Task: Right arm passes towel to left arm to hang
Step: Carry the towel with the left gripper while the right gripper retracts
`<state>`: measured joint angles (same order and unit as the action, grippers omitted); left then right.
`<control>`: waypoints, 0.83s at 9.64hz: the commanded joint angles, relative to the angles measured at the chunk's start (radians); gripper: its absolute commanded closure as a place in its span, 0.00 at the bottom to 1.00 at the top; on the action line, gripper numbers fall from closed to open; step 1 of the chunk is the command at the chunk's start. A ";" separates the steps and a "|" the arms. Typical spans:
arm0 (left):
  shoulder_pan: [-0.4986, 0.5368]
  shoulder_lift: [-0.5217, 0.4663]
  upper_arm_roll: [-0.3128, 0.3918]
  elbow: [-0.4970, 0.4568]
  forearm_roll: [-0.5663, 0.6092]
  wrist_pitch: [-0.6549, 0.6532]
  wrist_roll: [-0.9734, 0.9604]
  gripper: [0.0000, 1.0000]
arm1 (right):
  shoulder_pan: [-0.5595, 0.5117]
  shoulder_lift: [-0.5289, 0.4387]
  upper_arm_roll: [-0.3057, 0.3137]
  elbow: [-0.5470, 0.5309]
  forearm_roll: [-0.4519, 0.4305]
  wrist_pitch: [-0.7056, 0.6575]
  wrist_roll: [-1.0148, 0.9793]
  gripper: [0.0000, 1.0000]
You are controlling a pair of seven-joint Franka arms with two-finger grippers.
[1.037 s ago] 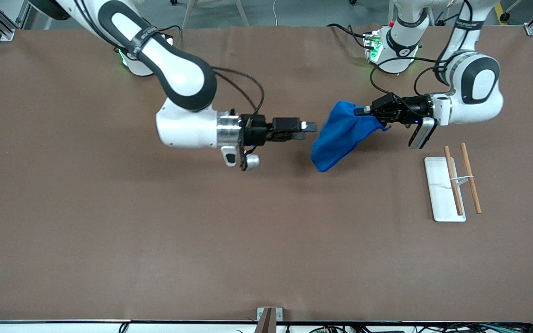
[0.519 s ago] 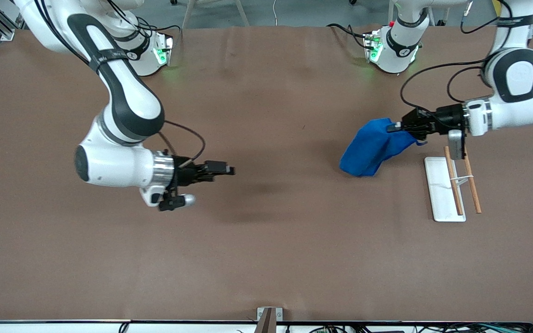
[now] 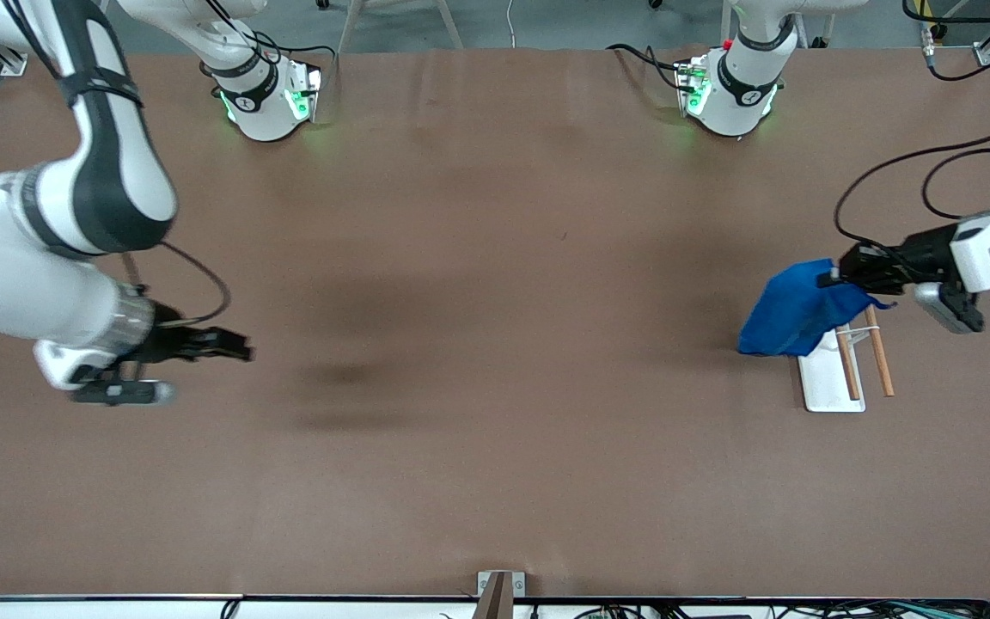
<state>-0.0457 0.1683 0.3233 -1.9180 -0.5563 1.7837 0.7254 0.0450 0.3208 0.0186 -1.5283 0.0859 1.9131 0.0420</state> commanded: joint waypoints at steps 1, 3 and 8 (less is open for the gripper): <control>-0.002 0.078 0.095 0.071 0.088 -0.026 0.090 1.00 | -0.036 -0.078 0.001 0.054 -0.153 -0.013 -0.197 0.00; -0.002 0.127 0.132 0.143 0.201 -0.030 0.211 1.00 | -0.065 -0.167 -0.002 0.082 -0.176 -0.148 -0.241 0.00; -0.002 0.269 0.161 0.264 0.306 -0.029 0.322 1.00 | -0.090 -0.350 -0.109 -0.020 -0.040 -0.349 -0.068 0.01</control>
<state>-0.0424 0.3721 0.4699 -1.6806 -0.2557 1.7678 1.0351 -0.0401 0.0170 -0.0905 -1.4415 0.0324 1.5104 -0.0570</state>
